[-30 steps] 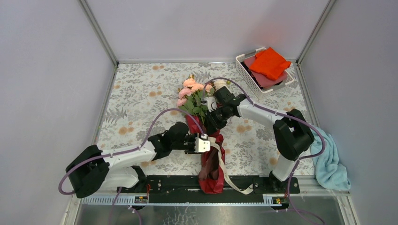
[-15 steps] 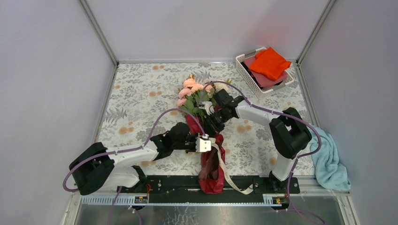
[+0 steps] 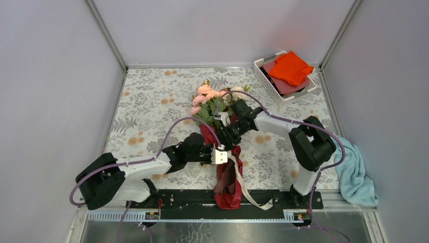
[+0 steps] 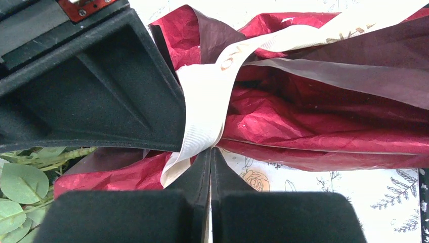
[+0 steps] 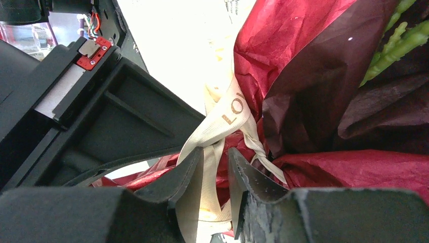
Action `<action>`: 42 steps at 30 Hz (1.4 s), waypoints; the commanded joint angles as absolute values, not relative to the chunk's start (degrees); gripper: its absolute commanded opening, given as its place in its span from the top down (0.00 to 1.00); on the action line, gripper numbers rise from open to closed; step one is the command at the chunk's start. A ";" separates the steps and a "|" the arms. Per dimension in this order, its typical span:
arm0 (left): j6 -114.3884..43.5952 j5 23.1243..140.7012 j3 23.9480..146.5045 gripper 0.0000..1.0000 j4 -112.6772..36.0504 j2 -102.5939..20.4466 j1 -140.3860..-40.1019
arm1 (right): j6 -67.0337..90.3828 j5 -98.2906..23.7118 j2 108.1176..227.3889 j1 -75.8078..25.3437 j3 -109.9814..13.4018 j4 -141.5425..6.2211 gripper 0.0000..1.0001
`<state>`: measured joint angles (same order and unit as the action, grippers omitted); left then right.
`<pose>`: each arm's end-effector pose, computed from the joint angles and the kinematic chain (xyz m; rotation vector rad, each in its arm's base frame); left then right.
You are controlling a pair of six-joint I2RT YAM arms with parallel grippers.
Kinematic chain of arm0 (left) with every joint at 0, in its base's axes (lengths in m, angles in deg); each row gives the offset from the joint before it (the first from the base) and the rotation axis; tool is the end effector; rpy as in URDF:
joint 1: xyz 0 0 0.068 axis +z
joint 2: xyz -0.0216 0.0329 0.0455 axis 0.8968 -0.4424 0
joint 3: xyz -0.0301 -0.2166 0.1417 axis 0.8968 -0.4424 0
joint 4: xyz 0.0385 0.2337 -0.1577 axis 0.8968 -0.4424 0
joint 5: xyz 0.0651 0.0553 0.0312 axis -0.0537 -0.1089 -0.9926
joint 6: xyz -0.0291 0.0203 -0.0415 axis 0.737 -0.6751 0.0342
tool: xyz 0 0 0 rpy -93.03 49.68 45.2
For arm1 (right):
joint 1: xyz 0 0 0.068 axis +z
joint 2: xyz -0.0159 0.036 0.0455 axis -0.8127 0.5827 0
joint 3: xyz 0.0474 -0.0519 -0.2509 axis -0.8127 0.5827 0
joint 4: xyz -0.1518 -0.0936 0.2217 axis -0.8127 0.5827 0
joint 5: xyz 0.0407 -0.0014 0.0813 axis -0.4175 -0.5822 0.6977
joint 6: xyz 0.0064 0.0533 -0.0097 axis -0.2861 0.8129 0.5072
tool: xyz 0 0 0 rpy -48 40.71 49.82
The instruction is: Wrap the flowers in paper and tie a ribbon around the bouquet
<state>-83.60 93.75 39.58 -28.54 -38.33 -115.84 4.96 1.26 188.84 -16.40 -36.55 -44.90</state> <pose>0.1526 -0.2164 0.1396 1.6600 1.4071 -0.5347 0.2746 0.2478 0.1521 -1.1312 2.4168 1.2882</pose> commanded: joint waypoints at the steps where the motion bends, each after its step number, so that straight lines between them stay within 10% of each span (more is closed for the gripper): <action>1: -82.15 92.49 39.48 1.00 -22.44 -37.78 -116.21 | 5.83 2.53 188.90 -15.70 -36.83 -46.19 0.67; 16: -80.66 90.47 39.25 1.00 -19.94 -37.83 -115.71 | 2.62 -0.28 187.57 -14.42 -36.56 -41.77 0.65; 25: -82.54 93.13 39.35 1.00 -23.80 -35.98 -115.70 | 4.51 -4.44 185.20 -14.44 -37.13 -43.40 0.93; 30: -87.14 94.55 42.10 0.52 -34.14 -31.69 -115.69 | 5.26 -7.25 184.09 -14.45 -37.69 -43.12 1.00; 42: -89.78 93.40 45.00 0.37 -33.75 -34.33 -115.72 | 7.22 -10.30 181.34 -14.39 -37.10 -43.81 1.00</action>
